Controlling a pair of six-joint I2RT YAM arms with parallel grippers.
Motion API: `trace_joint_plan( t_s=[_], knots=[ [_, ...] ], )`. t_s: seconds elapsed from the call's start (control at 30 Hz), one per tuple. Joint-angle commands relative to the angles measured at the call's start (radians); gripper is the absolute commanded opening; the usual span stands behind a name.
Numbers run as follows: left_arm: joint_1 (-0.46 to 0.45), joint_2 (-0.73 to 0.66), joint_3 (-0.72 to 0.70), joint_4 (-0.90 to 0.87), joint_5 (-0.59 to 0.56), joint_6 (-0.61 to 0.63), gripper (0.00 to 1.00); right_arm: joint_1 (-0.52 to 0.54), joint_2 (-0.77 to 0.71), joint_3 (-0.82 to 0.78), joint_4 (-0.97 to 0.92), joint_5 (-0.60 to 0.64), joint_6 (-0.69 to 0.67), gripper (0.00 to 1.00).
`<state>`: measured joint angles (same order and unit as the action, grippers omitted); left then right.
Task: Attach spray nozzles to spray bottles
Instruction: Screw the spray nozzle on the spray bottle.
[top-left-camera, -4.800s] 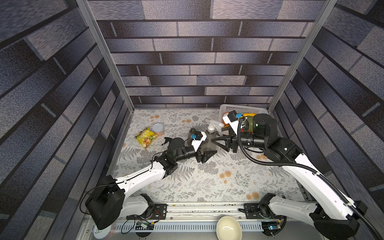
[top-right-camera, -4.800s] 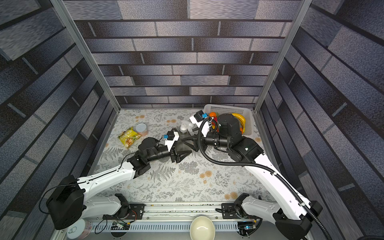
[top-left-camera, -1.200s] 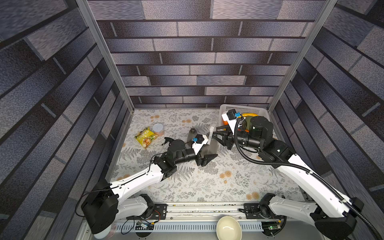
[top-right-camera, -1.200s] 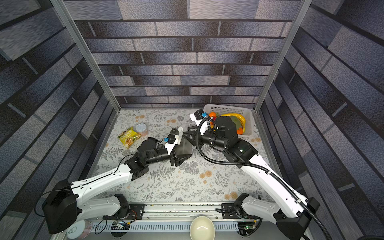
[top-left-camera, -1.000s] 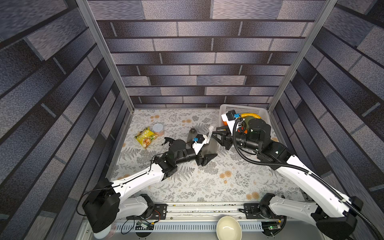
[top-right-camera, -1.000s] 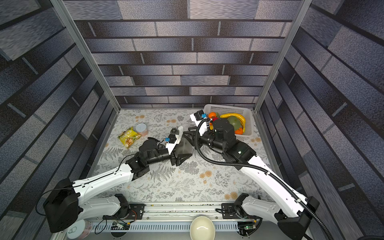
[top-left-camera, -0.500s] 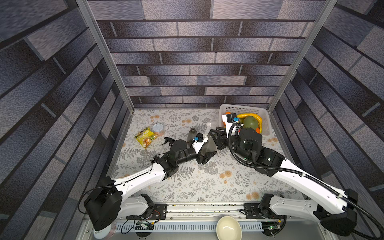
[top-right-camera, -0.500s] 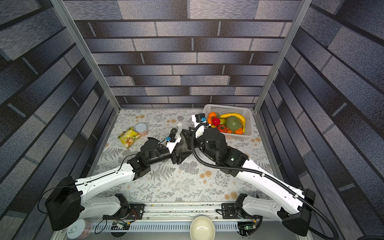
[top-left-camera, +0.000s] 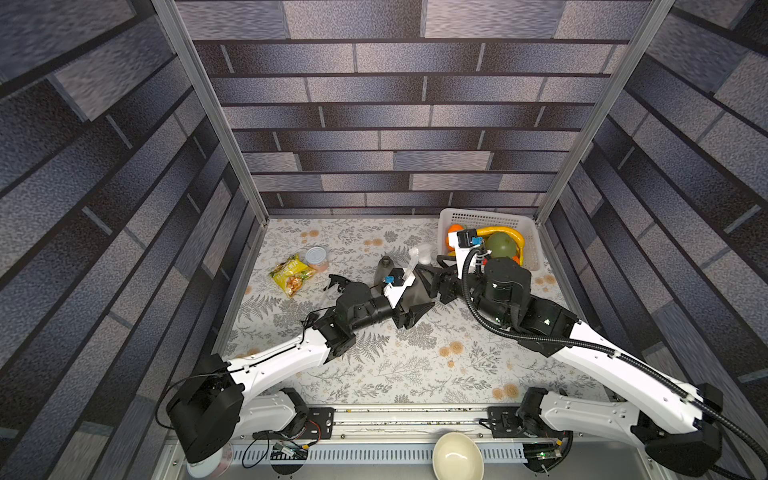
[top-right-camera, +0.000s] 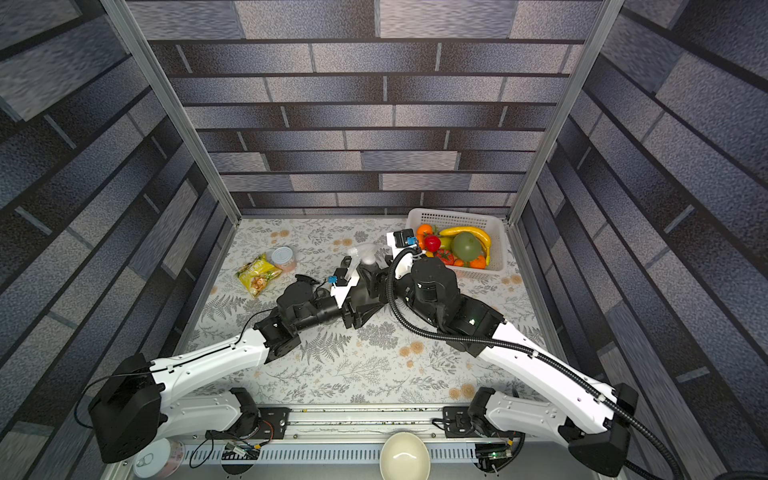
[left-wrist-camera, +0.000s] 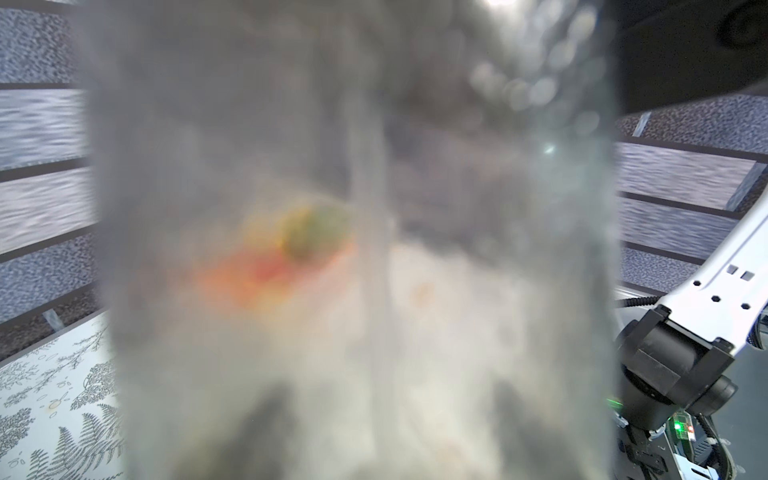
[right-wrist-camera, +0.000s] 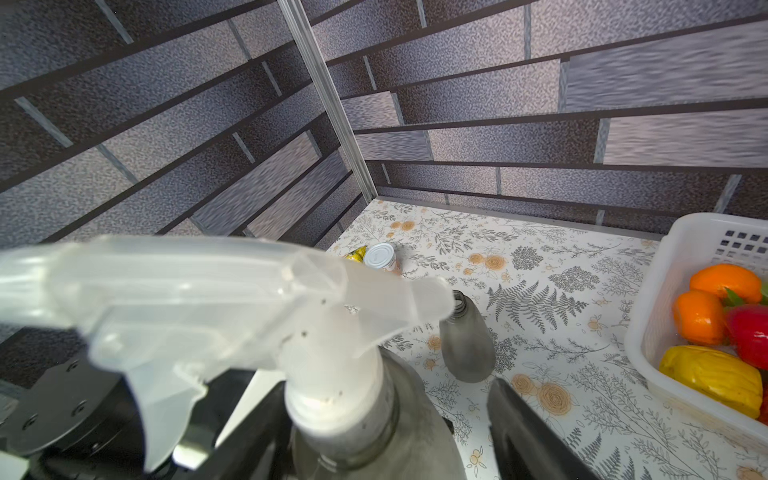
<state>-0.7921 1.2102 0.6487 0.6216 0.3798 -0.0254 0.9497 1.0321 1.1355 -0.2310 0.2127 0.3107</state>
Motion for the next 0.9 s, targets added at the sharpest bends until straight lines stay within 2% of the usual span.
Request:
trace_joint_plan(
  t_s=[0.0, 0.3, 0.57, 0.63, 0.87],
  knots=[
    [0.012, -0.037, -0.005, 0.072, 0.034, 0.009, 0.76, 0.003, -0.044, -0.003, -0.066, -0.042, -0.051, 0.86],
    [0.021, -0.047, 0.0, 0.068, 0.09, -0.023, 0.77, -0.041, -0.04, -0.029, -0.082, -0.343, -0.166, 0.98],
    [0.021, -0.059, 0.002, 0.061, 0.123, -0.047, 0.77, -0.093, 0.026, -0.037, -0.028, -0.383, -0.183, 1.0],
    [0.023, -0.059, 0.01, 0.053, 0.136, -0.048, 0.77, -0.093, 0.046, -0.039, -0.006, -0.406, -0.183, 0.98],
    [0.031, -0.048, 0.017, 0.071, 0.152, -0.07, 0.78, -0.095, 0.055, -0.051, 0.045, -0.484, -0.173, 0.77]
  ],
)
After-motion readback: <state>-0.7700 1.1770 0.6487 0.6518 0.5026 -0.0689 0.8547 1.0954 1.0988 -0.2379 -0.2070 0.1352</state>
